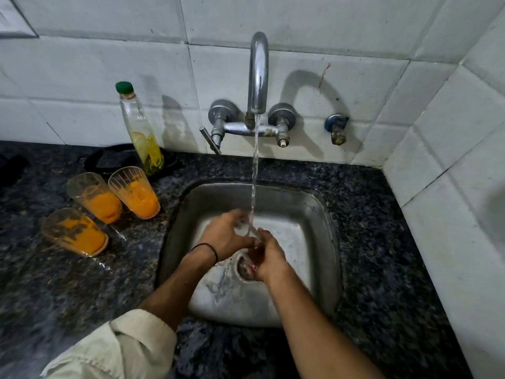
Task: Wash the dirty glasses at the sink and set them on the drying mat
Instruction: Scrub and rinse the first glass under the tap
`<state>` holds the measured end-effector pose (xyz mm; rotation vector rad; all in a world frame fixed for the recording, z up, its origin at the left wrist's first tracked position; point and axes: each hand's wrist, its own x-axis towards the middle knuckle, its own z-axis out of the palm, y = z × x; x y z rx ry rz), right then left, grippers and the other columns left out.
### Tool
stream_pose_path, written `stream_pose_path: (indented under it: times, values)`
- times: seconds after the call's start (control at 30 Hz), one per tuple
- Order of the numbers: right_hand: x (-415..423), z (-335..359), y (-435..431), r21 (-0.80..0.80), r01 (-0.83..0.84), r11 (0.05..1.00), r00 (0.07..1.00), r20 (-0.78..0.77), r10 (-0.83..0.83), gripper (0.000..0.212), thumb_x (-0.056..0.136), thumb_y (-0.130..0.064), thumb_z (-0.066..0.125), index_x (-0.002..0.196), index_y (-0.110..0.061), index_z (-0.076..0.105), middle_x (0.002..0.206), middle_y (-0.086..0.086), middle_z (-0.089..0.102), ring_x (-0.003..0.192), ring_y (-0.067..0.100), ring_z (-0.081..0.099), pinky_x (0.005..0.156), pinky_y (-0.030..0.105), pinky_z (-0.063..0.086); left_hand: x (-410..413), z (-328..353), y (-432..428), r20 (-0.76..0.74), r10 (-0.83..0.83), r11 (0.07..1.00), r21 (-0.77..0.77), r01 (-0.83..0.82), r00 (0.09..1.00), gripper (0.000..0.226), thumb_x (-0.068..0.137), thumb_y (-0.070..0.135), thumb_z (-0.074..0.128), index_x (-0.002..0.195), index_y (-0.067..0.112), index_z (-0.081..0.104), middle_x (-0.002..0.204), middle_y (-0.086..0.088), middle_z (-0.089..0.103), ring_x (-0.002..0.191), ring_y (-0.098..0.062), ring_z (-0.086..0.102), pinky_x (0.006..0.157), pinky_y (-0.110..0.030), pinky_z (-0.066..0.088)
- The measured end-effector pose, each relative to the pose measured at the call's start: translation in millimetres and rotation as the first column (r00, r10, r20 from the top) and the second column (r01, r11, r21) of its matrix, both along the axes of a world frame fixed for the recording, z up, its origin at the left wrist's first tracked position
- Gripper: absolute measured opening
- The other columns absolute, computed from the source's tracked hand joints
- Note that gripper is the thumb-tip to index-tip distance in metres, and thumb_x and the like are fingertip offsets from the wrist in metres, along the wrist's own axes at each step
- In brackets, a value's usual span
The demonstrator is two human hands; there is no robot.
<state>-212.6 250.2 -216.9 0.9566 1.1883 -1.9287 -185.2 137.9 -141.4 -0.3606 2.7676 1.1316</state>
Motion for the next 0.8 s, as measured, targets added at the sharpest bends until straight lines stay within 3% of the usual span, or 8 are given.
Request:
stream_pose_path:
  times: [0.13, 0.23, 0.3, 0.43, 0.53, 0.6, 0.67, 0.8]
  values:
    - [-8, 31, 26, 0.099, -0.343, 0.934, 0.907, -0.225, 0.357, 0.022, 0.088, -0.035, 0.073, 0.092, -0.013, 0.073, 0.081, 0.007, 0.076, 0.074, 0.022, 0.069, 0.087, 0.042, 0.054, 20, -15, -15, 0.08, 0.204, 0.858, 0.464, -0.218, 0.976, 0.04, 0.074, 0.015, 0.084, 0.107, 0.014, 0.061, 0.102, 0.002, 0.059, 0.081, -0.014, 0.06, 0.066, -0.035, 0.058]
    - [-10, 59, 26, 0.361, -0.468, 0.807, 0.68, -0.436, 0.59, 0.016, 0.092, -0.022, 0.069, 0.095, -0.008, 0.076, 0.085, 0.007, 0.077, 0.075, 0.016, 0.07, 0.076, 0.028, 0.055, 28, -28, -27, 0.198, 0.125, 0.801, 0.558, -0.217, 0.972, 0.04, 0.075, 0.007, 0.082, 0.107, 0.019, 0.061, 0.105, 0.001, 0.063, 0.083, -0.018, 0.065, 0.075, -0.041, 0.058]
    - [-10, 72, 17, 0.653, -0.469, 0.594, 0.418, -0.428, 0.801, 0.012, 0.089, -0.016, 0.069, 0.091, -0.007, 0.077, 0.084, 0.004, 0.076, 0.074, 0.012, 0.069, 0.072, 0.026, 0.053, 30, -33, -30, 0.249, 0.021, 0.808, 0.567, -0.163, 0.968, 0.044, 0.076, 0.003, 0.078, 0.112, 0.022, 0.061, 0.112, -0.003, 0.066, 0.089, -0.021, 0.068, 0.079, -0.041, 0.058]
    - [-1, 92, 6, 0.99, -0.137, 0.044, -0.059, -0.053, 0.997, 0.013, 0.09, -0.022, 0.062, 0.082, -0.018, 0.07, 0.084, -0.004, 0.069, 0.093, 0.017, 0.065, 0.098, 0.038, 0.037, 17, -27, -36, 0.306, -0.095, 0.784, 0.609, -0.118, 0.947, 0.047, 0.088, -0.014, 0.053, 0.127, 0.011, 0.055, 0.113, -0.006, 0.067, 0.093, -0.023, 0.065, 0.078, -0.036, 0.057]
    - [0, 111, 10, 0.999, 0.021, -0.026, -0.149, 0.028, 0.988, 0.011, 0.094, -0.026, 0.057, 0.086, -0.024, 0.064, 0.09, -0.001, 0.069, 0.1, 0.022, 0.062, 0.1, 0.039, 0.028, -11, -2, -46, 0.208, 0.07, 0.834, 0.525, -0.172, 0.976, 0.045, 0.091, -0.009, 0.054, 0.131, 0.01, 0.052, 0.107, -0.004, 0.067, 0.095, -0.02, 0.063, 0.071, -0.031, 0.055]
    - [-4, 125, 12, 0.997, 0.06, -0.045, -0.164, 0.054, 0.985, 0.015, 0.095, -0.03, 0.055, 0.084, -0.024, 0.062, 0.095, 0.003, 0.071, 0.1, 0.023, 0.061, 0.102, 0.041, 0.028, -35, 19, -52, 0.077, 0.278, 0.749, 0.607, -0.266, 0.957, 0.037, 0.094, 0.003, 0.059, 0.129, 0.009, 0.05, 0.099, -0.007, 0.066, 0.083, -0.02, 0.064, 0.061, -0.029, 0.055]
    - [-9, 138, 11, 0.998, 0.063, -0.026, -0.164, 0.036, 0.986, 0.017, 0.095, -0.032, 0.055, 0.084, -0.022, 0.063, 0.094, 0.002, 0.07, 0.1, 0.023, 0.061, 0.104, 0.043, 0.03, -59, 42, -55, -0.056, 0.431, 0.689, 0.665, -0.288, 0.901, 0.037, 0.094, 0.019, 0.064, 0.127, 0.014, 0.047, 0.098, -0.007, 0.066, 0.075, -0.02, 0.065, 0.056, -0.028, 0.055]
    - [-11, 163, 11, 0.993, 0.101, 0.069, -0.137, -0.055, 0.989, 0.017, 0.094, -0.032, 0.058, 0.079, -0.025, 0.06, 0.092, 0.0, 0.07, 0.097, 0.023, 0.061, 0.091, 0.037, 0.036, -93, 65, -54, -0.218, 0.521, 0.772, 0.533, -0.347, 0.825, 0.032, 0.092, 0.033, 0.064, 0.111, 0.008, 0.057, 0.088, -0.011, 0.068, 0.066, -0.024, 0.067, 0.058, -0.04, 0.059]
